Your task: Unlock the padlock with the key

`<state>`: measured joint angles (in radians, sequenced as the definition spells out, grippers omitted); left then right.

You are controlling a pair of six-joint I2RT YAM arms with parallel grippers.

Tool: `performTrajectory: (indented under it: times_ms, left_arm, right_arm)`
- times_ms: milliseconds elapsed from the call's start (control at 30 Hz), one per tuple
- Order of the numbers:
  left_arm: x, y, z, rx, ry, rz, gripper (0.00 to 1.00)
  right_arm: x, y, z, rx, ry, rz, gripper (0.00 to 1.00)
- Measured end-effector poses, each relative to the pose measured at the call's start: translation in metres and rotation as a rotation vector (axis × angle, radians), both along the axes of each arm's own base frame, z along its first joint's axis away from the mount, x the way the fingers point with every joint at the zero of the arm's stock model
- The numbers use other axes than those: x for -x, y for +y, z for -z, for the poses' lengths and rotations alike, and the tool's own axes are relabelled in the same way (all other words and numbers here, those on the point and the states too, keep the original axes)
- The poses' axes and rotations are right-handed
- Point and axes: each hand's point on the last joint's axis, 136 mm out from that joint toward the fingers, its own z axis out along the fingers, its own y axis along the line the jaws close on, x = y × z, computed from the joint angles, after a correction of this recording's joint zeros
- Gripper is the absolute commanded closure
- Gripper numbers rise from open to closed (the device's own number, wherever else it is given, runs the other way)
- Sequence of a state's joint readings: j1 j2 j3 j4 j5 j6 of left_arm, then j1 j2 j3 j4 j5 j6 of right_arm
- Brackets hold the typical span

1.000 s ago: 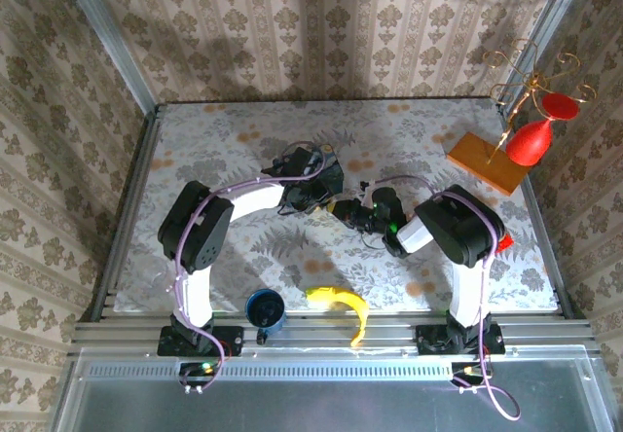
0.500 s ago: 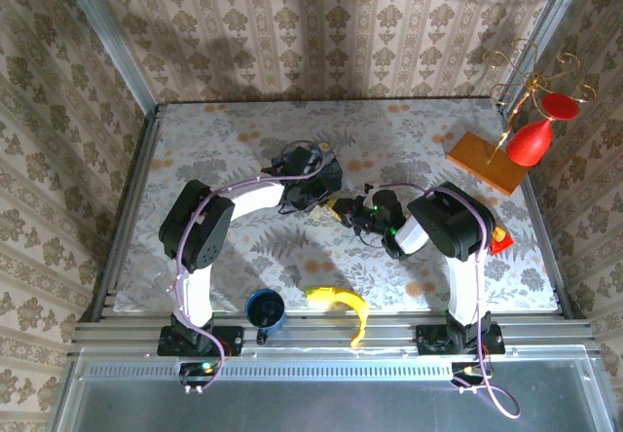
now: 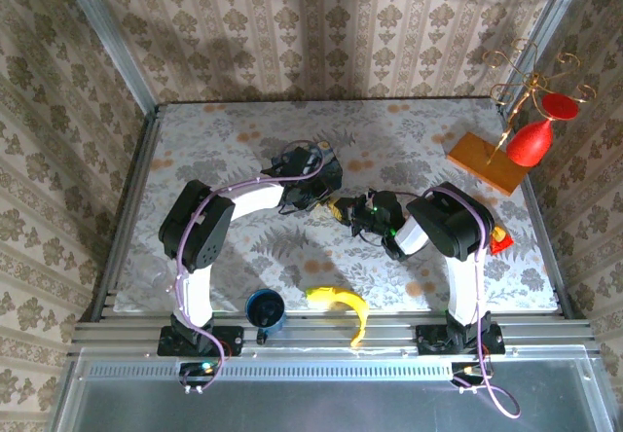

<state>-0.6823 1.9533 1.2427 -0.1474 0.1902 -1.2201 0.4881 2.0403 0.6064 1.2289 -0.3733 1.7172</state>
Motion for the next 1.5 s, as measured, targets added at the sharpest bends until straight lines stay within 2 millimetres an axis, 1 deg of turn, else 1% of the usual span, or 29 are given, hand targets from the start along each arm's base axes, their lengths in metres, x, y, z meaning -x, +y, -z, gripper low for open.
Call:
performTrajectory:
  times_ms: [333,367,433,600,867,1067,1233,1367,1467,1500]
  left_arm:
    - [-0.008,0.001,-0.004,0.028,-0.015,-0.024,1.00]
    - [-0.009,0.001,-0.004,0.030,-0.015,-0.026,1.00]
    - [-0.010,0.002,-0.003,0.034,-0.018,-0.028,1.00]
    - [-0.005,-0.002,-0.005,0.059,-0.013,-0.017,1.00]
    - [0.005,-0.003,-0.007,0.089,0.012,0.001,1.00]
    - [0.014,-0.010,-0.009,0.106,0.023,0.033,1.00]
    - [0.021,-0.014,-0.010,0.115,0.036,0.055,1.00]
    - [0.022,-0.015,-0.010,0.120,0.039,0.061,1.00]
    - [0.023,-0.014,-0.010,0.119,0.039,0.064,1.00]
    - [0.023,-0.014,-0.010,0.119,0.038,0.064,1.00]
  right_arm:
    - [-0.007,0.003,-0.007,-0.071,0.047,0.027,1.00]
    - [-0.008,0.004,-0.008,-0.075,0.048,0.029,0.96]
    - [-0.008,0.004,-0.008,-0.076,0.049,0.032,0.84]
    - [-0.007,0.004,-0.006,-0.064,0.041,0.041,0.71]
    - [0.006,-0.002,-0.002,-0.040,0.005,0.043,0.68]
    - [0.016,-0.012,-0.003,0.000,-0.024,0.052,0.66]
    - [0.024,-0.022,-0.006,0.072,-0.050,0.059,0.66]
    - [0.029,-0.028,-0.015,0.159,-0.072,0.047,0.66]
    - [0.033,-0.035,-0.031,0.249,-0.108,0.037,0.66]
    - [0.034,-0.039,-0.038,0.291,-0.127,0.035,0.66]
